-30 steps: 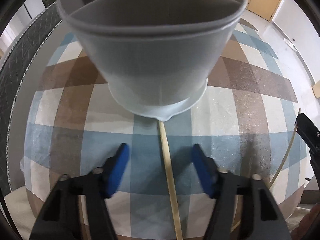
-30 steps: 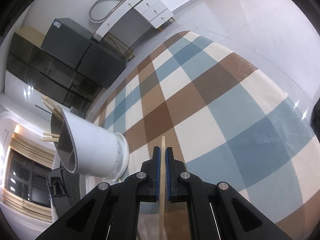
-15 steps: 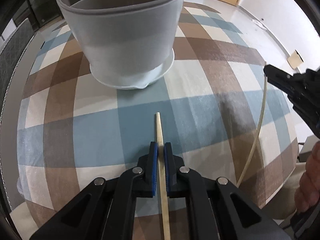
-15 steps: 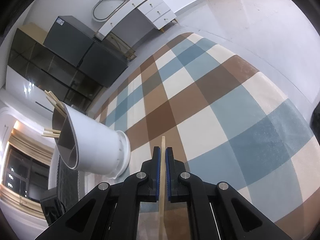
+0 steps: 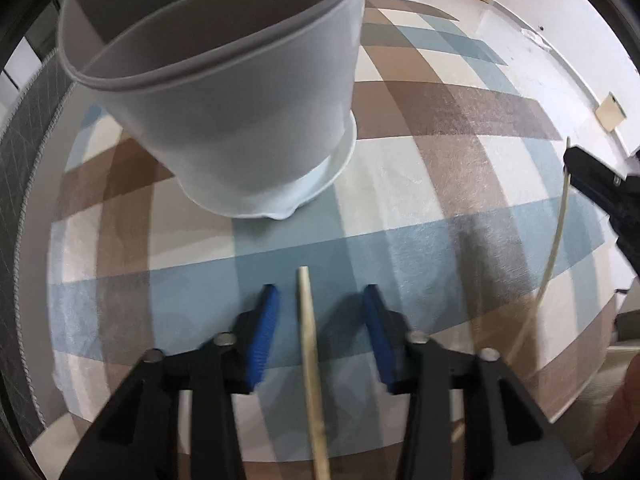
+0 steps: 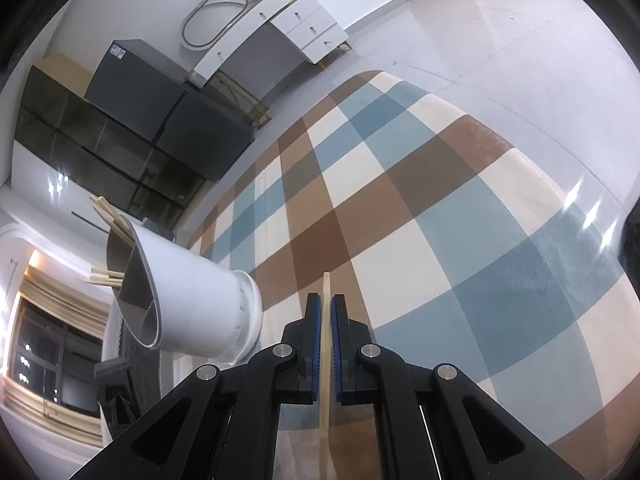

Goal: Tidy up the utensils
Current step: 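Close the left tool on the last chopstick while the right tool holds its chopstick, then lift both held chopsticks and carry them above the utensil holder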

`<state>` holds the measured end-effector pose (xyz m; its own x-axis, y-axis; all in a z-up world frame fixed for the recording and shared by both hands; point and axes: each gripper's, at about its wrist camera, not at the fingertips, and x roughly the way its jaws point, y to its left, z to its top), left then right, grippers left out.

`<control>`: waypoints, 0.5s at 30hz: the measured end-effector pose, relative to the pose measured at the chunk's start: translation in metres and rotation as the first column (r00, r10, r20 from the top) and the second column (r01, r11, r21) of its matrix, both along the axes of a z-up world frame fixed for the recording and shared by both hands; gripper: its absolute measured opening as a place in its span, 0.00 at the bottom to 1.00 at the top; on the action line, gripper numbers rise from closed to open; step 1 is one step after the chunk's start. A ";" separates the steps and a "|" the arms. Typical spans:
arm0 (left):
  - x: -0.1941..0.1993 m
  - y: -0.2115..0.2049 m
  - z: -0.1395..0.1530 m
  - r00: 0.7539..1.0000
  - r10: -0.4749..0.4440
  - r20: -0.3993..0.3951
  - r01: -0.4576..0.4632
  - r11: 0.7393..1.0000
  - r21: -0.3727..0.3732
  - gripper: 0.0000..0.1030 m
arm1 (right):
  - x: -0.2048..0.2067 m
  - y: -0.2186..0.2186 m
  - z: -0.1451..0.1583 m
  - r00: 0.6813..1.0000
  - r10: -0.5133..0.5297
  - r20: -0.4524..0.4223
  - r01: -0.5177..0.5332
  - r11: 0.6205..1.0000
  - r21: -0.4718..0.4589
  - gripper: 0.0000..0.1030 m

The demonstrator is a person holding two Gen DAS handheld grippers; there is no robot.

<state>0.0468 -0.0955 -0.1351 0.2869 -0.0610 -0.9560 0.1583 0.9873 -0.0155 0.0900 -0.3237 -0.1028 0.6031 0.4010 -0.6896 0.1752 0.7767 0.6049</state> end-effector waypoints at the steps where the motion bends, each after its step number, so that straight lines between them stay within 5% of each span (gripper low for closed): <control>1: 0.004 -0.005 0.003 1.000 -0.013 -0.003 0.013 1.000 0.003 0.02 | 0.000 0.000 0.002 1.000 0.000 0.005 0.000 1.000 -0.002 0.04; 6: 0.011 -0.011 0.010 0.999 -0.036 0.012 0.036 0.999 -0.005 0.01 | -0.006 0.006 0.014 0.999 0.023 0.048 -0.022 0.999 -0.034 0.04; 12: -0.003 0.012 0.057 0.983 0.057 0.177 -0.039 0.994 -0.105 0.01 | -0.020 0.014 0.035 0.992 0.052 0.117 -0.042 0.995 -0.087 0.04; 15: -0.019 0.024 0.089 0.946 0.102 0.308 -0.052 0.985 -0.167 0.01 | -0.032 0.023 0.051 0.982 0.082 0.172 -0.060 0.989 -0.133 0.04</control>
<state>0.0274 -0.0710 -0.0458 0.5810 -0.1664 -0.7967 0.1035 0.9860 -0.1305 0.0585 -0.3006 -0.0523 0.6928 0.3634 -0.6229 0.0163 0.8557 0.5173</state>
